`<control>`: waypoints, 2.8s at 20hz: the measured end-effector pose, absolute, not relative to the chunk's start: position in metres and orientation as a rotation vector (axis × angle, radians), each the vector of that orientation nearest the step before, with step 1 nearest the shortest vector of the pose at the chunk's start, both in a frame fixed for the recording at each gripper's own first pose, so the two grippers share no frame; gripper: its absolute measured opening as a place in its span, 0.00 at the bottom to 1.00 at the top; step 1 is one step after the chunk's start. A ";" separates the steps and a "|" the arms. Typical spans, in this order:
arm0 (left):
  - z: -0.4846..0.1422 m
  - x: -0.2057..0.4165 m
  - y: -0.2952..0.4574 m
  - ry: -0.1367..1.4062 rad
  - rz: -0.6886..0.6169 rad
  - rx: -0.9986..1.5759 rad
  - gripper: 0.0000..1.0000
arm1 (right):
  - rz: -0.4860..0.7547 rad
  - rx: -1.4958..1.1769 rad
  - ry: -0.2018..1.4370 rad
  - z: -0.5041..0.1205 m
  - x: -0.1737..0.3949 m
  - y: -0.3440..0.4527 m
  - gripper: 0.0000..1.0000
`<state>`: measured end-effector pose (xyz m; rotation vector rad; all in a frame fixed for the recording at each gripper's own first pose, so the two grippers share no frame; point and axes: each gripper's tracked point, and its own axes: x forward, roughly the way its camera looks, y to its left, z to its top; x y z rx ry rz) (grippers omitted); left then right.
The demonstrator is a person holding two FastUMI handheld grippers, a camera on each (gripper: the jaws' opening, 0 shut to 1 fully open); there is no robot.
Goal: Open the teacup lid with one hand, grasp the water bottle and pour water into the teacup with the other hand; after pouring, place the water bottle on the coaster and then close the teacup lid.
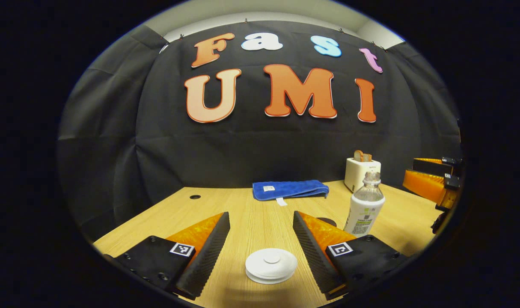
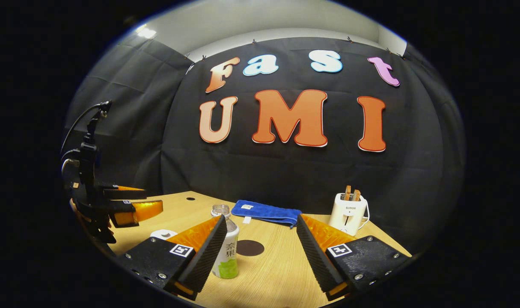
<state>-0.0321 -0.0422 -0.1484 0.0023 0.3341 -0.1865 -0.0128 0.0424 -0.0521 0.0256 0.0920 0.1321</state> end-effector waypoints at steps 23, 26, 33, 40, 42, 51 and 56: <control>-0.231 -0.031 -0.056 0.507 -0.192 0.091 0.33 | 0.137 0.033 0.123 -0.070 -0.014 0.041 0.98; -0.219 -0.027 -0.055 0.465 -0.187 0.083 0.30 | 0.151 0.025 0.130 -0.073 -0.014 0.046 0.98; -0.189 -0.012 -0.040 0.400 -0.150 0.015 0.26 | 0.218 0.030 0.168 -0.089 -0.008 0.079 0.99; -0.163 -0.005 -0.002 0.335 -0.089 0.022 0.26 | 0.253 -0.018 0.221 -0.117 0.006 0.112 0.98; -0.166 -0.006 0.009 0.338 -0.073 0.025 0.26 | 0.253 -0.042 0.241 -0.130 0.009 0.120 0.96; -0.180 -0.012 0.050 0.347 -0.024 0.023 0.22 | 0.236 -0.023 0.350 -0.163 0.020 0.137 0.68; -0.193 -0.014 0.070 0.371 -0.009 0.004 0.26 | 0.205 -0.099 0.342 -0.159 0.028 0.134 0.64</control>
